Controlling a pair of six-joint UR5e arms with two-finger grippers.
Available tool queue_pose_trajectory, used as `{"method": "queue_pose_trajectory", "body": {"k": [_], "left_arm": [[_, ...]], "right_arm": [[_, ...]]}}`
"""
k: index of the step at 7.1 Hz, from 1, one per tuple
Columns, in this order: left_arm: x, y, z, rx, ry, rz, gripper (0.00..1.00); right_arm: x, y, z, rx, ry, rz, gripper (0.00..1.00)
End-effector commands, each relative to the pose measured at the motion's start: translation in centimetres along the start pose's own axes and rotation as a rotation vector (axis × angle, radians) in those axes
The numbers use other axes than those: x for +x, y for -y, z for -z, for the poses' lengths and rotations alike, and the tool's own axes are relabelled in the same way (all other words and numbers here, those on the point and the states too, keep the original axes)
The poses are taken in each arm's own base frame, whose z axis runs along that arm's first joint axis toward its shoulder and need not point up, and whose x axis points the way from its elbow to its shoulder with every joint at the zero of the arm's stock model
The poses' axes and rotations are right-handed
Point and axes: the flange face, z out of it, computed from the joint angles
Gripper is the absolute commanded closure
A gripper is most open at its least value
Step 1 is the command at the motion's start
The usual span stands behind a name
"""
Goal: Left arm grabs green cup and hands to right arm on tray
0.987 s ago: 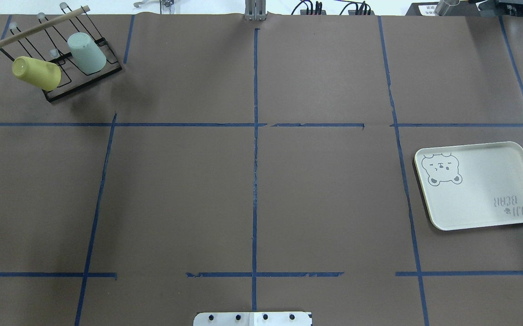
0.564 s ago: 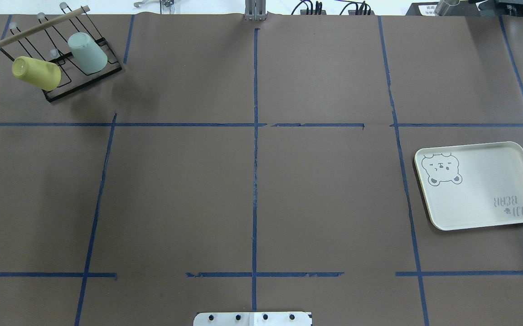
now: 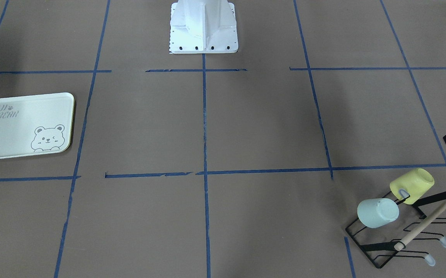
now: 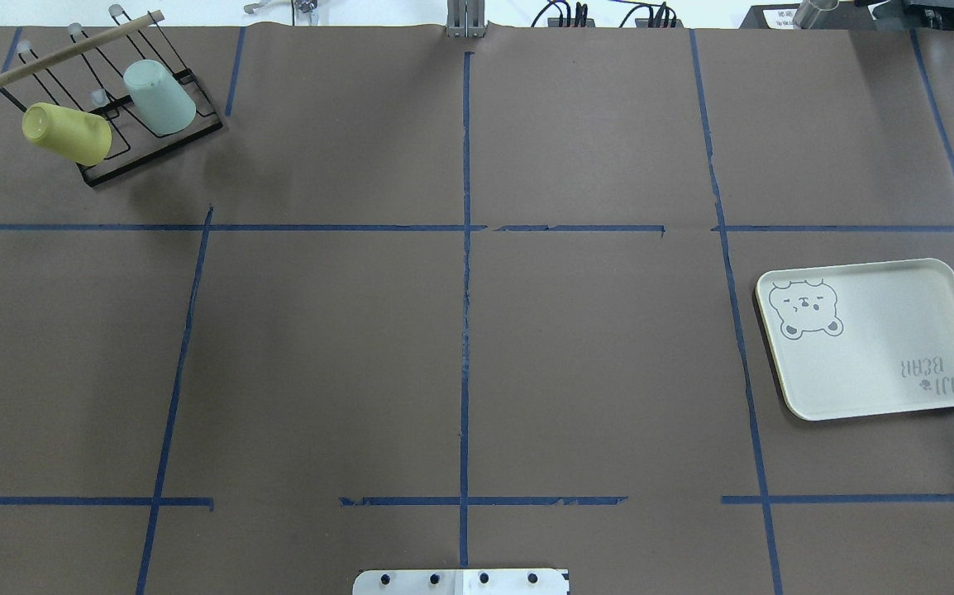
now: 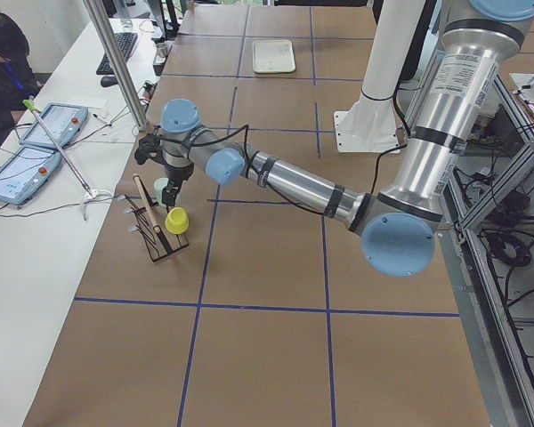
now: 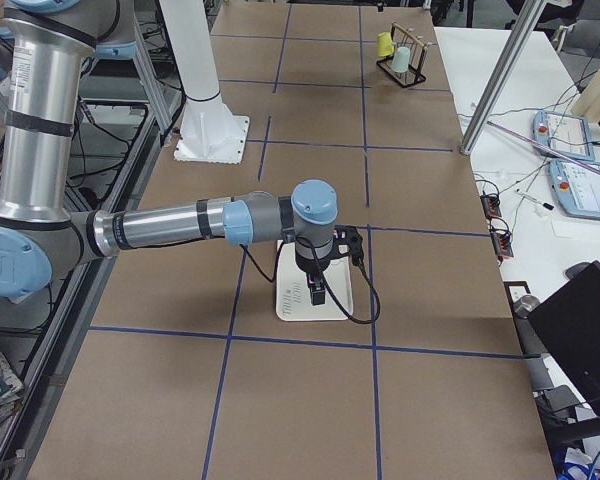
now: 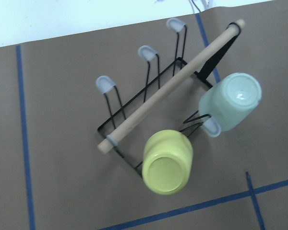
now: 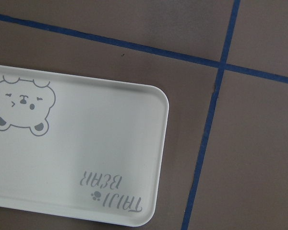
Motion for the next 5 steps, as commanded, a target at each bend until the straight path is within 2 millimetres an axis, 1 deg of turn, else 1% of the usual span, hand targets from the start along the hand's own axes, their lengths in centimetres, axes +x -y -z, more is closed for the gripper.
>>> {"method": "queue_pose_trajectory", "body": {"k": [1,2,3,4,5], "left_arm": [[10.3,1.3,-6.2,0.069,0.120,0.043,0.00],[11.5,3.6,-7.6,0.101,0.140,0.056,0.00],[10.4,4.3,-10.0,0.132,0.115,0.086,0.00],[9.0,4.5,-12.2,0.150,0.100,0.080,0.00],[8.3,4.5,-13.3,0.141,0.108,0.083,0.00]], "right_arm": [[0.1,-0.2,-0.1,-0.004,0.000,-0.004,0.00],[0.1,-0.2,-0.1,-0.004,0.000,-0.004,0.00],[0.2,-0.3,-0.2,-0.005,0.000,-0.005,0.00],[0.2,-0.3,-0.2,-0.005,0.000,-0.005,0.00],[0.2,-0.4,-0.3,-0.007,0.002,-0.007,0.00]]}}
